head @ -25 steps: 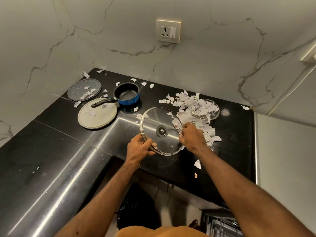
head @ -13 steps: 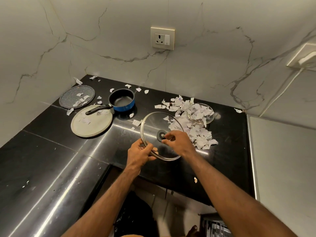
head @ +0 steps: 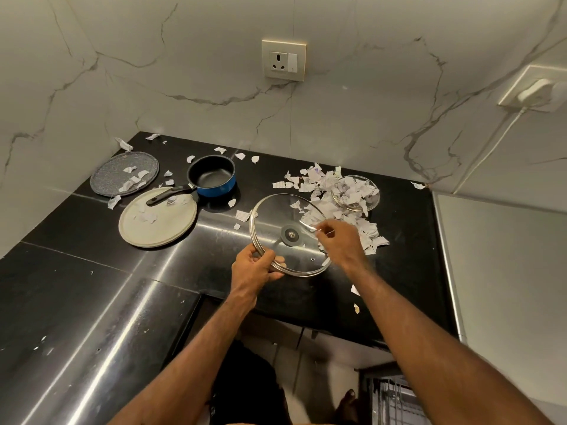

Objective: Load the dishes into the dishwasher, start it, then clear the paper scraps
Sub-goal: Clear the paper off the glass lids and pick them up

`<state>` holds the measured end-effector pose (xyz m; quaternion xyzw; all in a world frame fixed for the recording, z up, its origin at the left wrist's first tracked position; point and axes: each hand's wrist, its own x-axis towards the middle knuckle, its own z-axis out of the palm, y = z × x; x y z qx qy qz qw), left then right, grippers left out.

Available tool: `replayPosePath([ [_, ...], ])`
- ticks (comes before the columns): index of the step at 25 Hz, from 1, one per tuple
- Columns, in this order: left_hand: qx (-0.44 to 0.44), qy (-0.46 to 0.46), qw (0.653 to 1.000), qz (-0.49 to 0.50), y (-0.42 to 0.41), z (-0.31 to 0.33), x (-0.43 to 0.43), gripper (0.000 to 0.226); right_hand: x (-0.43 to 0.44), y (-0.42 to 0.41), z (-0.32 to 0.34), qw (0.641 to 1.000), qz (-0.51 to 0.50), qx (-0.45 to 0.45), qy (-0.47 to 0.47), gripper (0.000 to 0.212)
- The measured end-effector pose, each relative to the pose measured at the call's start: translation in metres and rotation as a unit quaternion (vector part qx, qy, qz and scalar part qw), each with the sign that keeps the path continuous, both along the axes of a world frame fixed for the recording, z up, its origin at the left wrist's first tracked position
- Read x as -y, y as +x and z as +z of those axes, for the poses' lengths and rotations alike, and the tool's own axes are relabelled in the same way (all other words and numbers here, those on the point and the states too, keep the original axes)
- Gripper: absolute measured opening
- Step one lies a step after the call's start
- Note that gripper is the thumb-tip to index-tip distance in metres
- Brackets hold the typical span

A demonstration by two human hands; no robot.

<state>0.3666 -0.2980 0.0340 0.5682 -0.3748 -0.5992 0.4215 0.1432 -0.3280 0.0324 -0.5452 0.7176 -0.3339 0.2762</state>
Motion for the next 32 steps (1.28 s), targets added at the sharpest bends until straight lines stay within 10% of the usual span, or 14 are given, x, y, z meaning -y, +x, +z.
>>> replayPosePath([
  [8,-0.056,0.013,0.997,-0.057,-0.001,-0.007,-0.009,0.022,-0.038,0.008,-0.009,0.983,-0.178,-0.001,0.048,0.062],
  [15,-0.084,0.047,0.992,-0.083,-0.017,-0.005,-0.036,0.025,-0.077,-0.018,-0.001,0.968,-0.239,0.076,-0.006,0.027],
  [32,0.131,0.133,0.971,-0.148,-0.092,-0.028,-0.261,0.031,-0.386,-0.082,-0.056,0.954,-0.285,0.095,-0.004,0.018],
])
